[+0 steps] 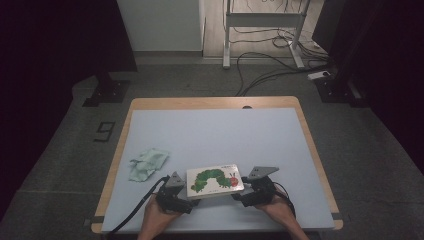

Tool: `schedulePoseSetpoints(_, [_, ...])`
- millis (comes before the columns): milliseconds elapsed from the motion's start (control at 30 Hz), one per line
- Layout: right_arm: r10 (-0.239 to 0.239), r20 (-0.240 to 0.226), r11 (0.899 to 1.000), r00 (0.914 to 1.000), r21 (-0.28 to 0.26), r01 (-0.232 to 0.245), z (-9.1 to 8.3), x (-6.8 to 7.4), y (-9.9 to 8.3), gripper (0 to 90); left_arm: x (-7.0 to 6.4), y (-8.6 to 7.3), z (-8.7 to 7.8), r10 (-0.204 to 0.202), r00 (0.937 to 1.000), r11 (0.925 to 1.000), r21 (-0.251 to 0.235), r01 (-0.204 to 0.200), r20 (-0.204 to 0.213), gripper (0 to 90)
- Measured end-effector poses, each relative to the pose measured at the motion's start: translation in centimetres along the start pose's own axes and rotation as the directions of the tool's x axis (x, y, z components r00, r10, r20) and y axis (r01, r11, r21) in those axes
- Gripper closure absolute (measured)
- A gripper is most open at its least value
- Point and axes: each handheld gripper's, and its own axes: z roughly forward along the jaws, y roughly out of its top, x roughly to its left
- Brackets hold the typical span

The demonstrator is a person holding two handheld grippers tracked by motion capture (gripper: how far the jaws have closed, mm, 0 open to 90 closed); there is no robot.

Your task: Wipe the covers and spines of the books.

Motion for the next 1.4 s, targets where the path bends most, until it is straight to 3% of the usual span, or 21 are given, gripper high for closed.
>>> schedulePoseSetpoints(233, [-0.028,0.004,0.999,0.9996,0.033,0.028,0.4,0.6,-1.0,20.8,-0.8,-0.5,0.2,0.057,0.9981,0.998,0.028,-0.056,-0.025,10.6])
schedulePoseSetpoints(467, [-0.096,0.038,0.994,0.9947,0.051,0.094,0.5,1.3,-1.1,18.1,-1.1,-1.2,-0.2,0.09,0.9954,0.9958,0.021,-0.089,-0.033,12.2])
schedulePoseSetpoints(567, [-0.052,-0.008,0.998,0.9986,0.026,0.052,0.3,1.1,-1.3,20.3,-1.1,-1.5,-0.4,0.102,0.9939,0.9947,0.013,-0.102,-0.04,15.0])
schedulePoseSetpoints(700, [-0.06,0.017,0.998,0.998,0.018,0.06,0.2,1.1,-1.4,27.6,-1.1,-1.6,-0.5,0.124,0.9911,0.9923,0.015,-0.123,-0.049,18.3])
schedulePoseSetpoints(833, [-0.074,0.039,0.997,0.9965,0.018,0.073,0.3,1.2,-1.4,30.3,-0.8,-1.5,-0.6,0.139,0.9893,0.9903,0.003,-0.139,-0.044,30.6])
schedulePoseSetpoints(1000, [-0.081,0.077,0.997,0.9937,0.015,0.08,0.5,1.1,-1.3,31.9,0.2,-1.0,-0.2,0.144,0.9883,0.9893,-0.018,-0.145,-0.052,37.2])
schedulePoseSetpoints(1400, [-0.043,0.142,0.999,0.9889,0.001,0.043,1.0,-1.0,-0.5,37.1,2.1,1.5,1.5,0.13,0.9887,0.9914,-0.009,-0.131,-0.074,41.6])
